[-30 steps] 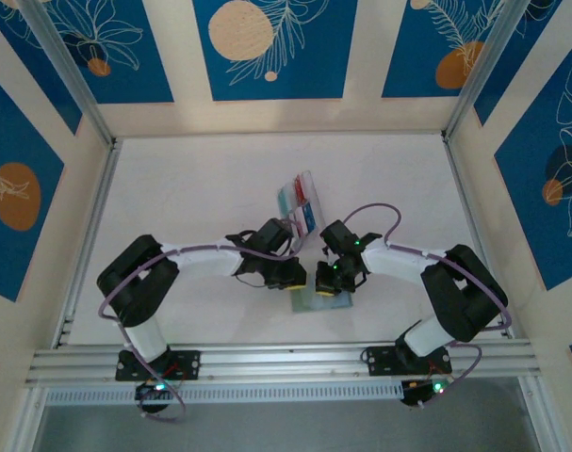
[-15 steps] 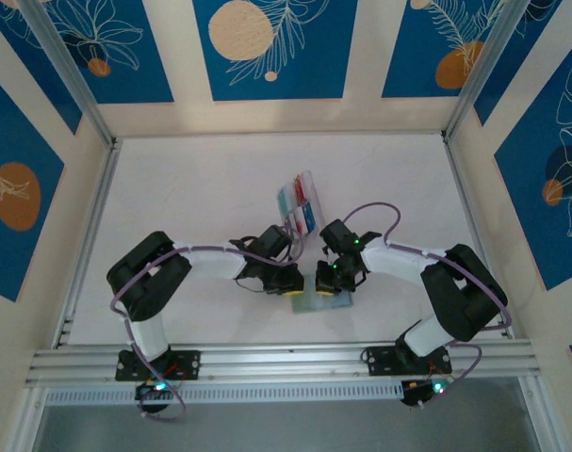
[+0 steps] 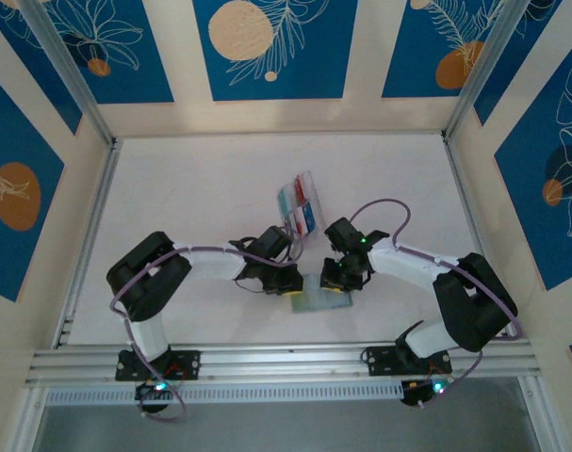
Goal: Put the credit cards into the card holder
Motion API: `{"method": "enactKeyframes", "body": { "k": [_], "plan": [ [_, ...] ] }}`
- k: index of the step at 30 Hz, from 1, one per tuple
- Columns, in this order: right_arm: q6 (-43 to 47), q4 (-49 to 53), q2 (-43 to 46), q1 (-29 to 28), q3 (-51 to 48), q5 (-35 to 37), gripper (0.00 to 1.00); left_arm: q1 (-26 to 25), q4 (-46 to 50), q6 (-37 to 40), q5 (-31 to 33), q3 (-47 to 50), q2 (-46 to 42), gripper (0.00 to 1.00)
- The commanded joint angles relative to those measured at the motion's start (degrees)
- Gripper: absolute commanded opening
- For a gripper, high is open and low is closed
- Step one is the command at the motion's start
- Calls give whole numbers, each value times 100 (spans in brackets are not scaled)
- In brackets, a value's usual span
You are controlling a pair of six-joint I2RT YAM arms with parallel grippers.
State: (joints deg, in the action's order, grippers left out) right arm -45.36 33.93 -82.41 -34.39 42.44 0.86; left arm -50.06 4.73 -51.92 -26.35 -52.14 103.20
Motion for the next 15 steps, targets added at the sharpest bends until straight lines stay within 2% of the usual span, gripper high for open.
{"method": "enactKeyframes", "body": {
  "k": [1,4,10,15],
  "plan": [
    [-42,301,-32,39,77,260,22,-42,342,82,386,280,142,15],
    [-58,447,202,-179,168,547,22,-39,236,71,323,305,117,15],
    [78,549,938,-868,283,692,35,-41,160,11,298,336,165,15],
    [395,336,885,-1210,139,616,43,-40,168,29,295,345,156,15]
  ]
}}
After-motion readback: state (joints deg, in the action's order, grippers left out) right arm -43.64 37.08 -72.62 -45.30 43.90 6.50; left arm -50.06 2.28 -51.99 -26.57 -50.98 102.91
